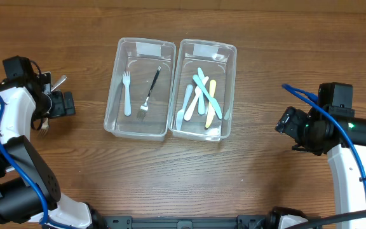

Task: Pack container
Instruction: 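Move the left gripper back to the forks and grasp a metal fork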

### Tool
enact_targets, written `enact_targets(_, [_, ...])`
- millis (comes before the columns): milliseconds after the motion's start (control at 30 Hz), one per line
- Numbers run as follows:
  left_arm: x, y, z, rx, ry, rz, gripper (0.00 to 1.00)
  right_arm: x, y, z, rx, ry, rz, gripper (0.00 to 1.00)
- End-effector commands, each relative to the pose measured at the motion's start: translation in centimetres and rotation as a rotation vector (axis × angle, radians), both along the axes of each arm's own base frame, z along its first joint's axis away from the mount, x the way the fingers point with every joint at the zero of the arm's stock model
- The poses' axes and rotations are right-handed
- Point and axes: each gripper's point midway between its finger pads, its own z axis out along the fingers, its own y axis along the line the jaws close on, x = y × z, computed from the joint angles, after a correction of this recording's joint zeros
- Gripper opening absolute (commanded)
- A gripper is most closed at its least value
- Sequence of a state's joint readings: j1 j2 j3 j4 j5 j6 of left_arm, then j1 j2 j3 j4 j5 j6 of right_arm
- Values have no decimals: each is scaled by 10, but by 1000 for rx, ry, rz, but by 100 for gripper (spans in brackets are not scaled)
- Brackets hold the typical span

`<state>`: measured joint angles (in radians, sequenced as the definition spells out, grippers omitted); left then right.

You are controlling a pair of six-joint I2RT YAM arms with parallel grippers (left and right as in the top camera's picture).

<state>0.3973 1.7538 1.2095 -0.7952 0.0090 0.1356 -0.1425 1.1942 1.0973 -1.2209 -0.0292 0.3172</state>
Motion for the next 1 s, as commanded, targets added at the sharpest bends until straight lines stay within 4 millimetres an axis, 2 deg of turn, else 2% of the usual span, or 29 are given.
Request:
enact_targets(0, [8,3,-4,18,-20,-65,100,0,2,1,0,-4,9,83])
enact_targets(100, [11,4,-10,25,-15,-103,100,0,1,1,-3,-1,8,83])
enact_targets(400, [7,10,-48,-6,54,-104,100,-1,1,1,-2,1,8,83])
enact_targets(633, [11,13,-58,0,53,-104,100,-1,1,1,-3,2,11,83])
enact_targets(967, [2,9,-89,-40,127,-100,100,-2,1,1,-3,6,11,83])
